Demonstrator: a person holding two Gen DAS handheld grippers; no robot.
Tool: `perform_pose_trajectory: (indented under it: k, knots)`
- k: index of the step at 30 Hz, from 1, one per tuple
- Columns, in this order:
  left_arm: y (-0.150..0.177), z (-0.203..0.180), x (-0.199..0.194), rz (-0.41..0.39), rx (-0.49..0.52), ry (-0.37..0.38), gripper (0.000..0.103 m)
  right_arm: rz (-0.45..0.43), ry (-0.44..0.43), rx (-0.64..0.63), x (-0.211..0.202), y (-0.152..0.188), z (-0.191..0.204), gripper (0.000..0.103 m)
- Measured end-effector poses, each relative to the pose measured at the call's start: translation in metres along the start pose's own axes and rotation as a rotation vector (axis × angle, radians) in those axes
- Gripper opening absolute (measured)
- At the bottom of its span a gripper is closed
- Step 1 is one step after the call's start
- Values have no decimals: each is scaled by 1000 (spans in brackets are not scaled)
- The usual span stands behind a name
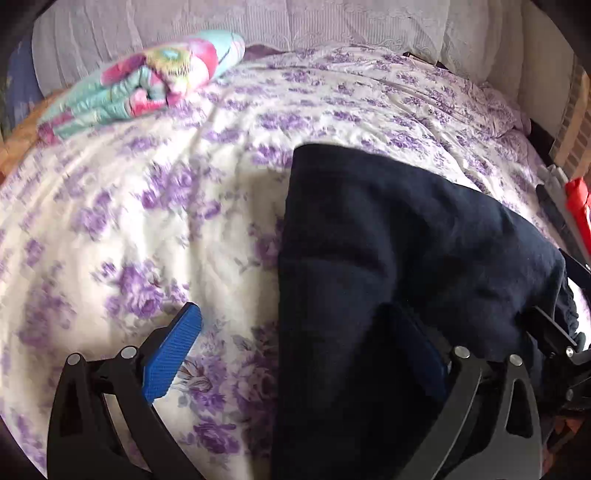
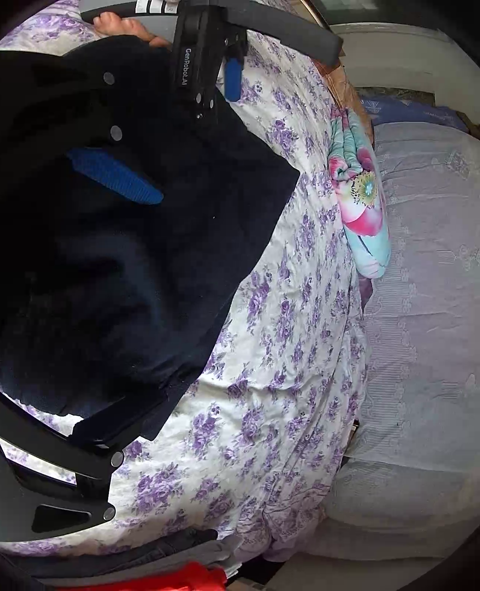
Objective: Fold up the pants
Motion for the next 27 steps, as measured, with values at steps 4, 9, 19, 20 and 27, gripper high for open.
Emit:
perform_pose_trajectory:
  k: [4, 9, 19, 20, 27]
  knots:
    - [1, 14, -17, -36, -99, 37, 99, -35, 24, 31, -19, -7, -7, 99]
    - [2, 4, -82, -186, -51, 57, 98, -119, -42, 41, -68, -8, 1, 99]
    - [36, 9, -67, -57, -58, 37, 99, 28, -129, 279, -53, 30, -22, 100]
    - [32, 9, -71, -72, -52, 31, 99, -13, -132, 309, -61, 22, -27, 100]
    - [26, -16, -77, -130, 155, -91, 98, -4, -117, 230, -51, 8, -16, 100]
Point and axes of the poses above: each gripper's, at about its wrist camera, not at the fingertips, and x roughly the way its jaws point, z to its left, y to its underside, the point moved 10 cm from there along x, roughly the way its jaws point, and after that the axes turned 15 degrees about -z, right-handed, at the moved point
